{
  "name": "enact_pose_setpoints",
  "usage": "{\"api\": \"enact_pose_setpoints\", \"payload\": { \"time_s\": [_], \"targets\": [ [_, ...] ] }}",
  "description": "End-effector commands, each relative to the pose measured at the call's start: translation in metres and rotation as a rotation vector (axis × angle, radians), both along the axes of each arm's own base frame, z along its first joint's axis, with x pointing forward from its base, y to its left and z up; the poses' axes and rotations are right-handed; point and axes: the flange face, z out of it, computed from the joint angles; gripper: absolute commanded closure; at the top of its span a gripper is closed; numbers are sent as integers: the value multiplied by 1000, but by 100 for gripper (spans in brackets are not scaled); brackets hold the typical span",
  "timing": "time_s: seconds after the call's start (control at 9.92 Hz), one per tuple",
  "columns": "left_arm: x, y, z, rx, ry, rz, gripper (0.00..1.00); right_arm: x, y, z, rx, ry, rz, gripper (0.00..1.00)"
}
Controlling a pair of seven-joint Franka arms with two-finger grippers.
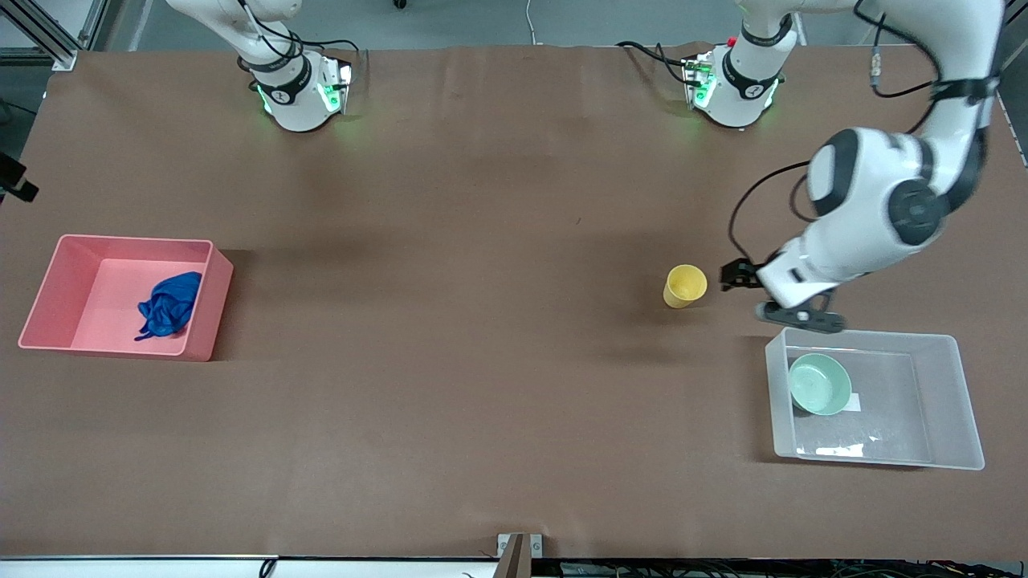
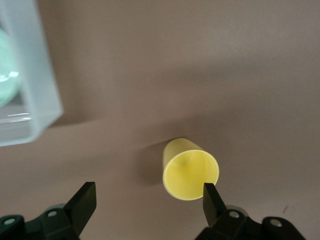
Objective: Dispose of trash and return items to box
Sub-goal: 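Release the cloth and raise the right gripper while the left gripper reaches the cup, then grasp the yellow cup by its rim with the left gripper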
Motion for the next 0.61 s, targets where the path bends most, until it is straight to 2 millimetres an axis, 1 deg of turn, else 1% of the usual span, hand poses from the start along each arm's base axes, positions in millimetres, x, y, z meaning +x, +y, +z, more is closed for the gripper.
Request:
{"api": "enact_pose_setpoints", "payload": {
  "time_s": [0.0,0.1,0.3,0.4,0.5],
  "targets": [
    [-16,-17,-66,6,22,-8,7,1,7,-12,5,11,6,0],
    [-25,-19,-83,24,18,-39,7,-5,10,-14,9,17,11,0],
    [-28,-20,-115,45,8,-54,12,-10,13,-13,8,18,17,0],
    [-36,-19,-123,50,29,-54,20,-9,14,-13,8,18,20,0],
    [-43,-17,-129,56,44,-58,34,-6,23,-4,-7,2,39,0]
  ]
}}
